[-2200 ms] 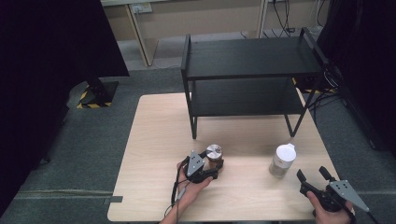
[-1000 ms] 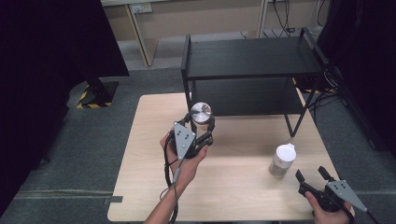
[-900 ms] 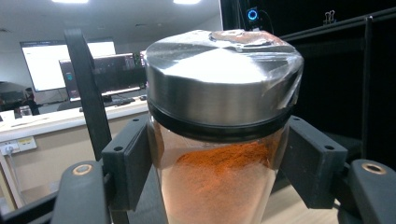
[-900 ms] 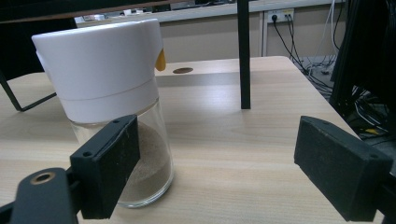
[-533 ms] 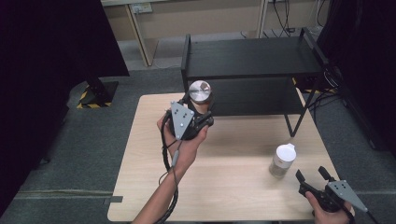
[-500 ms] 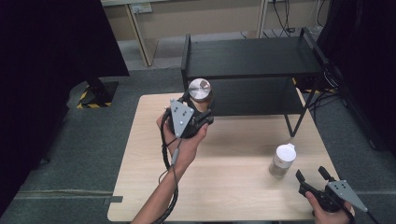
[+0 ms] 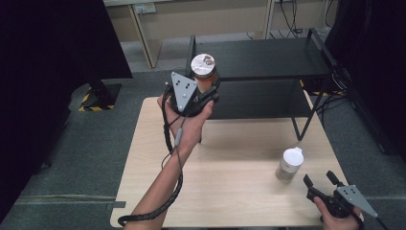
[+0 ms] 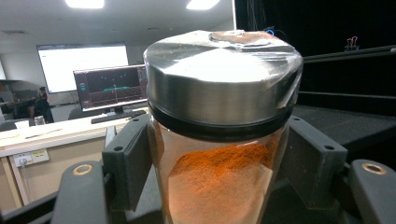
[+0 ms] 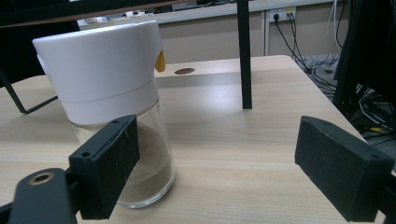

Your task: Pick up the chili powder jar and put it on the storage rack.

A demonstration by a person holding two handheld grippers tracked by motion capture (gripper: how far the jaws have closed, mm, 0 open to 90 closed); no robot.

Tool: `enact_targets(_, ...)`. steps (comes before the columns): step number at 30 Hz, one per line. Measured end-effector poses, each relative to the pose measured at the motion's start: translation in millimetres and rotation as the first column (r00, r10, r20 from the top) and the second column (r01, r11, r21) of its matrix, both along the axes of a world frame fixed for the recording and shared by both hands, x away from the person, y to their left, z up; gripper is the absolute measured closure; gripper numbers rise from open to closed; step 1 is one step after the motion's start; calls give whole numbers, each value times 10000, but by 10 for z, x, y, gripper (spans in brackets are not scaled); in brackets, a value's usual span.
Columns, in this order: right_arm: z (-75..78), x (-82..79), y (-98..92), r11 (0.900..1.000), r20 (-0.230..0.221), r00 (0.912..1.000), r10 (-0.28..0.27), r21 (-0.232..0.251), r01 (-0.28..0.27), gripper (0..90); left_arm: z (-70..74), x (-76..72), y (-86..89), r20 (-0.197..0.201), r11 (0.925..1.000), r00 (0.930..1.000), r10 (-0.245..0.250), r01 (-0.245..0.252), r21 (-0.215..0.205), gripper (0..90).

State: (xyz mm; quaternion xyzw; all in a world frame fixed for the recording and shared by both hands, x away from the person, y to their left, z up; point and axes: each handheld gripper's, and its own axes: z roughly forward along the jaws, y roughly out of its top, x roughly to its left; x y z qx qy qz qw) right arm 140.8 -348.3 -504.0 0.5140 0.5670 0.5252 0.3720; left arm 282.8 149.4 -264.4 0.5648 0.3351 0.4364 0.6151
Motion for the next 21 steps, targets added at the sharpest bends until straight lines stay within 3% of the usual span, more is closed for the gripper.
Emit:
enact_targets(11,-1,3,-8,10000,2,10000,36,-4,-36,143,233,200,-55,-252,9996,9993,277,-275,70,305)
enact_targets(21,0,5,-13,10000,-9,10000,55,6,-55,139,283,211,-73,-211,9995,9993,299,-296,131,305)
